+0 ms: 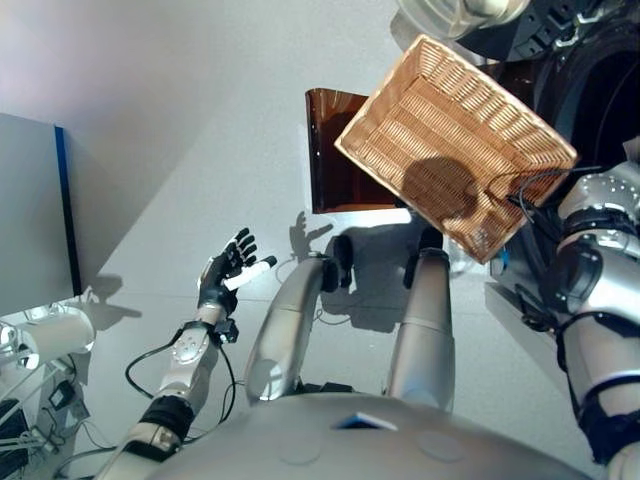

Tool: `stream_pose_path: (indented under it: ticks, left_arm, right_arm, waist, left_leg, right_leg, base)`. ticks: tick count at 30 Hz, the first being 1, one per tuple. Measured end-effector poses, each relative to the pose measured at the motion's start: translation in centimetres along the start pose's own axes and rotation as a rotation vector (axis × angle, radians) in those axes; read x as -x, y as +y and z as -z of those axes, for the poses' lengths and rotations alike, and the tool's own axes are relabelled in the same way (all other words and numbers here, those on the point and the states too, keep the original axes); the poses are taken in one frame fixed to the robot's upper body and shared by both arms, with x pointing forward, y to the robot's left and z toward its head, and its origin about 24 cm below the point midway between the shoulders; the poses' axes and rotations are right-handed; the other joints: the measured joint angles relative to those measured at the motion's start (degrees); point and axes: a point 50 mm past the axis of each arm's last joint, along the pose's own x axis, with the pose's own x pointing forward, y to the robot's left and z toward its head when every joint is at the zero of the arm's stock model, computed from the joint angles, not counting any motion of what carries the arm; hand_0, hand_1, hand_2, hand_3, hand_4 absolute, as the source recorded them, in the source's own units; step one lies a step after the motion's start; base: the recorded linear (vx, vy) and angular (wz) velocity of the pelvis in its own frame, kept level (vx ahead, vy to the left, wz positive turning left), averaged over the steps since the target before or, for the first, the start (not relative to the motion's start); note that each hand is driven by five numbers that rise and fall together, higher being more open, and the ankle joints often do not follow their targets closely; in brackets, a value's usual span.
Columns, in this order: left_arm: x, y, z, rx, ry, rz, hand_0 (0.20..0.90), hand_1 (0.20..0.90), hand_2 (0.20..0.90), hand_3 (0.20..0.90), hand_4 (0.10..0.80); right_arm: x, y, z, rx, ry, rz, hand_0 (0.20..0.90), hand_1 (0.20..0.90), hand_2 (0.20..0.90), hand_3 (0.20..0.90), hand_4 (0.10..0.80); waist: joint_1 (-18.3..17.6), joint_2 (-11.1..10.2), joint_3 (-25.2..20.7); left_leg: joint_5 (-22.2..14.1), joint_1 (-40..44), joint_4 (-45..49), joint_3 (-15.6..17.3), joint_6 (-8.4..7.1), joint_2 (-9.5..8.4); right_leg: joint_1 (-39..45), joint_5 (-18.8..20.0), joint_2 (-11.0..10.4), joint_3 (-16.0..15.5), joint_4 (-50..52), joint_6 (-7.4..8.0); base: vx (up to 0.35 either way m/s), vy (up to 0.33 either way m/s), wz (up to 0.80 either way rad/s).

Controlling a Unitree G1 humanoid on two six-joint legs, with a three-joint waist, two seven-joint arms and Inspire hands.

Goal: Pick up the clothes and place them into the washing machine

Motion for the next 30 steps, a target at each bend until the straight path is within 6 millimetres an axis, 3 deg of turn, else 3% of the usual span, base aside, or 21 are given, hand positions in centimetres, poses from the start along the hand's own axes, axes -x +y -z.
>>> stream_pose_path:
  ticks: [6, 11, 24, 27, 30]
  left_arm:
    - [0.1, 0.1, 0.2, 0.001, 0.007, -0.004, 0.900, 0.900, 0.900, 0.900, 0.800]
    - [0.5, 0.2, 0.6, 0.005, 0.024, -0.013, 0.900, 0.900, 0.900, 0.900, 0.800]
    - [0.9, 0.6, 1.6, 0.036, 0.056, -0.045, 0.900, 0.900, 0.900, 0.900, 0.800]
    - [1.2, 0.6, 2.1, 0.043, 0.075, -0.054, 0.900, 0.900, 0.900, 0.900, 0.800]
    - [1.1, 0.7, 2.0, 0.046, 0.068, -0.057, 0.900, 0.900, 0.900, 0.900, 0.800]
  right_arm:
    - [0.2, -0.6, 0.7, 0.059, 0.007, 0.012, 0.900, 0.900, 0.900, 0.900, 0.800]
    - [0.6, -2.3, 1.9, 0.096, 0.039, 0.046, 0.900, 0.900, 0.900, 0.900, 0.800]
    - [1.6, -8.8, 4.3, 0.310, 0.121, 0.031, 0.900, 0.900, 0.900, 0.900, 0.800]
    - [1.4, -10.9, 4.0, 0.391, 0.121, 0.025, 0.900, 0.900, 0.900, 0.900, 0.800]
    - [1.6, -11.6, 4.3, 0.466, 0.144, -0.013, 0.900, 0.900, 0.900, 0.900, 0.800]
  waist:
    - [-0.06, -0.09, -0.83]
    - [-0.34, -0.17, -1.51]
    - [-0.94, -2.34, -4.30]
    - [-0.86, -2.87, -4.32]
    - [-0.99, -3.30, -4.25]
  left_leg:
    - [-0.09, 0.09, 0.03, 0.18, 0.10, 0.37]
    - [-0.11, 2.13, -1.18, 0.19, 0.14, 0.50]
    - [1.74, 8.49, -8.38, 0.59, 0.29, 0.36]
    - [2.57, 11.53, -10.76, 0.35, 0.36, 0.33]
    - [3.17, 12.15, -11.49, -0.05, 0.11, 0.18]
  right_leg:
    - [0.30, 0.29, 0.32, 0.02, -0.52, 0.36]
    - [2.52, 0.61, 0.57, -0.04, -2.14, 0.54]
    - [8.44, 2.50, 0.67, -0.45, -8.85, 0.59]
    - [11.37, 3.44, 0.39, -1.60, -10.65, 0.71]
    - [12.10, 3.77, -0.13, -3.15, -11.44, 0.21]
  base:
    - [0.016, 0.007, -0.03]
    - [0.013, 0.008, -0.05]
    - [0.023, 0.003, -0.05]
    - [-0.059, -0.005, 0.01]
    - [-0.001, -0.010, 0.02]
